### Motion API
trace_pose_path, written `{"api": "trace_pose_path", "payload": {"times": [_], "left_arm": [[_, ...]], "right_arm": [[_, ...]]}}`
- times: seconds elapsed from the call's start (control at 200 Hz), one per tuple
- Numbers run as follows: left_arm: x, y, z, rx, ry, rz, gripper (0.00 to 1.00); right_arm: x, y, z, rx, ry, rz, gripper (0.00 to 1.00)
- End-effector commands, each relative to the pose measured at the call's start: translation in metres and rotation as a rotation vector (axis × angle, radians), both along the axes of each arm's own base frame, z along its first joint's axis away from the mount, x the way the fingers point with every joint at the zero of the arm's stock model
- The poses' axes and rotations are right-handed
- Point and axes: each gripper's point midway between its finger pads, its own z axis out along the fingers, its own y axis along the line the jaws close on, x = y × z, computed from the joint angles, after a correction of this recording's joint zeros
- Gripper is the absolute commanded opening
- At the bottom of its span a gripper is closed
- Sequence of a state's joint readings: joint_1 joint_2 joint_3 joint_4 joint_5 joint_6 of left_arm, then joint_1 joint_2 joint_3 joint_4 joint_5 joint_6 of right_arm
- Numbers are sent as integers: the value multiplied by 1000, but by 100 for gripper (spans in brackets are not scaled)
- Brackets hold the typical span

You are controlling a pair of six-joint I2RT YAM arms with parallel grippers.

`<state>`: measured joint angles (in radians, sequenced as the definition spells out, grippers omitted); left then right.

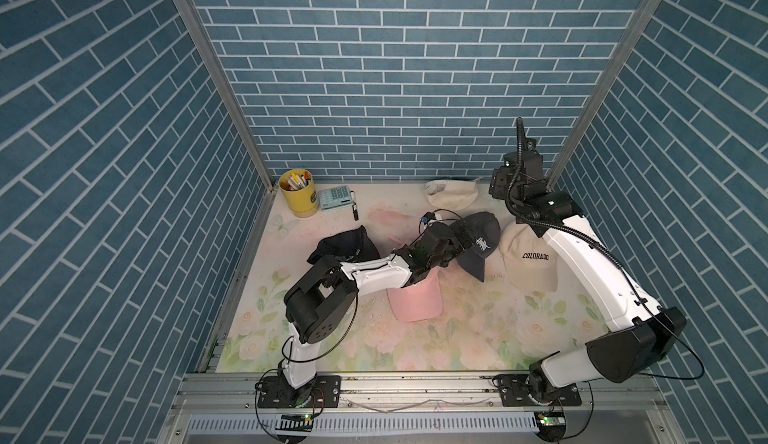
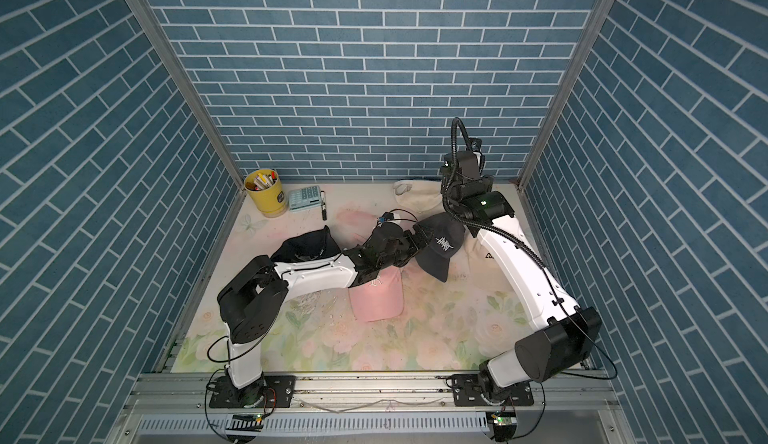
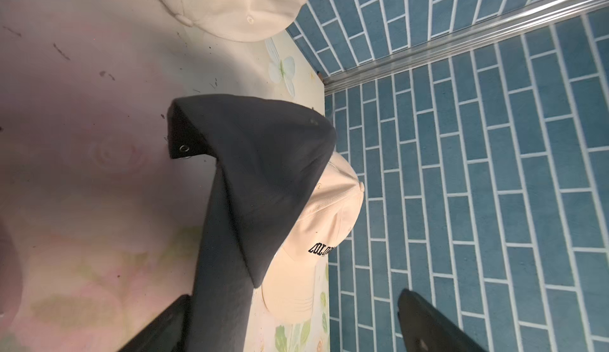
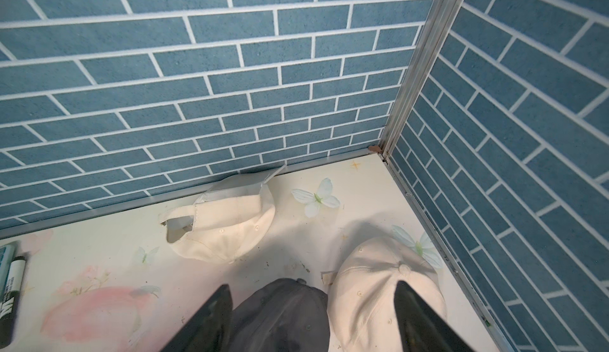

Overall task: Open the adjustable buckle of the baseball cap
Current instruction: Place the baseball cap at the center of the board.

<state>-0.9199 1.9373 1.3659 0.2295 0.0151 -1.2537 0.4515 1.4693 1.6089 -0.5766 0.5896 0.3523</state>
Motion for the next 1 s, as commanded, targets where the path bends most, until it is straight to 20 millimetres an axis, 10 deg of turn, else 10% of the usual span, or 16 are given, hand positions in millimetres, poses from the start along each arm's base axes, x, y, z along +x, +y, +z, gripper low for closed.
{"api": "trace_pose_path", "payload": {"times": [0.0,0.61,0.995], "left_arm": [[-23,24,-41,260,84,6,100],[-38,43,22,377,-100,-6,100],[27,229,93,789,-359,225,100]], "right_arm": [[-12,-5,-2,35,9,-22,77],[-15,5,-15,29,55,37,76],[-23,183,-85,6,312,894,68]]}}
